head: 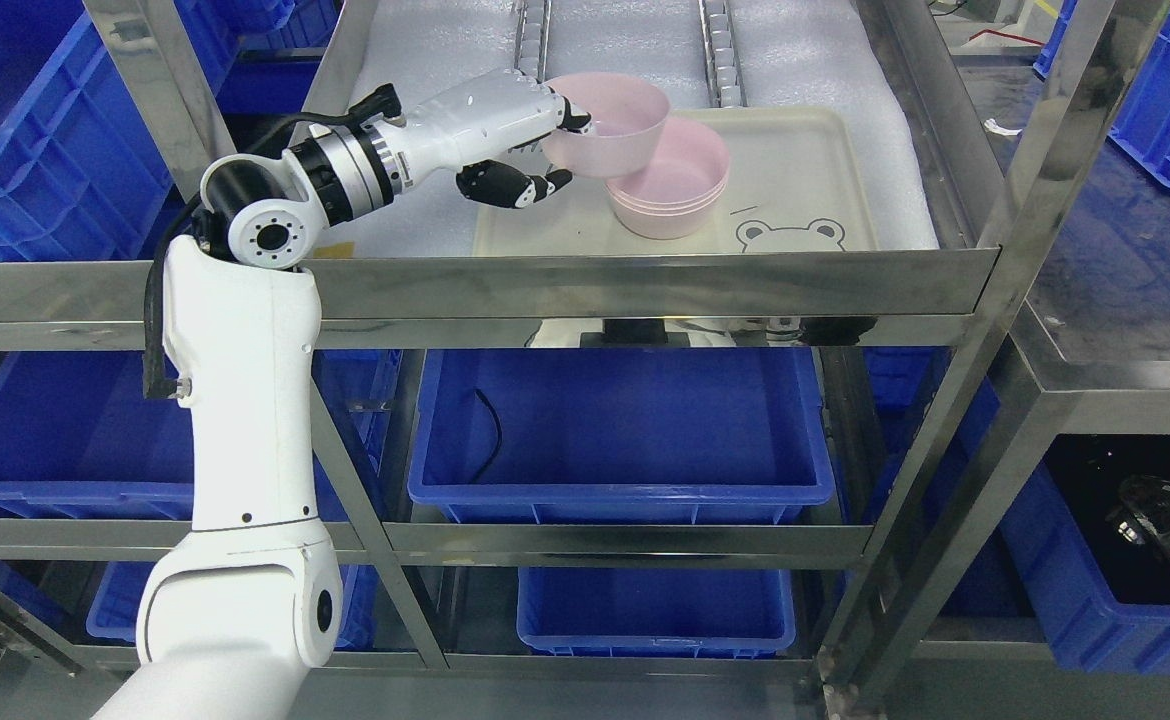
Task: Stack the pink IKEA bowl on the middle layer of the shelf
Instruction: 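Carry the pink bowl over the tray and lower it onto the other pink bowl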
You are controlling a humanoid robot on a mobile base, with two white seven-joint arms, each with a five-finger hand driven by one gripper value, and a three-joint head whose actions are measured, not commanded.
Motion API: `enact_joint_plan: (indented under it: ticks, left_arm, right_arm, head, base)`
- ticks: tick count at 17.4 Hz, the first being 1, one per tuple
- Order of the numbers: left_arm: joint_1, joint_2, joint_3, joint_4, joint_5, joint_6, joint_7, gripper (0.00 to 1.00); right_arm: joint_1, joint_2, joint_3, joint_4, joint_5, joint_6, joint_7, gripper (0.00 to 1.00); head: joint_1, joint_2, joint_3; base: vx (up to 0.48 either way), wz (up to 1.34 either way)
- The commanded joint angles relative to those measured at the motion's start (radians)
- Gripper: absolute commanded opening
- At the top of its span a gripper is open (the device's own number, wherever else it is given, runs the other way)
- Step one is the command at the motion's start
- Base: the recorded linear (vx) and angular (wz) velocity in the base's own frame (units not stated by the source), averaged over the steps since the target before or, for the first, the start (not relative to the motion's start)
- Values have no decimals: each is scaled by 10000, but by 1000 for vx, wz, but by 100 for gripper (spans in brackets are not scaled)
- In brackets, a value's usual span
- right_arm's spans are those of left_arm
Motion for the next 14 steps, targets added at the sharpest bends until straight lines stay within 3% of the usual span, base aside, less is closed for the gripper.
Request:
enact_joint_plan:
  ticks: [1, 10, 14]
  left_arm:
    - [-767, -266, -1254, 706, -762, -2, -38, 2]
    - [-1061, -266, -2097, 1809, -1545, -2, 84, 2]
    - [-1061, -266, -2036, 1902, -1545, -2, 896, 3]
  right_arm:
    - [30, -175, 0, -175, 0, -5, -6, 100]
    - [30, -175, 0, -175, 0, -5, -6, 100]
    - [30, -175, 0, -175, 0, -5, -6, 100]
  head:
    - [0, 0, 0]
    - [0, 0, 0]
    - [0, 0, 0]
  base:
    - [28, 3]
    - [11, 3]
    - [-5, -11]
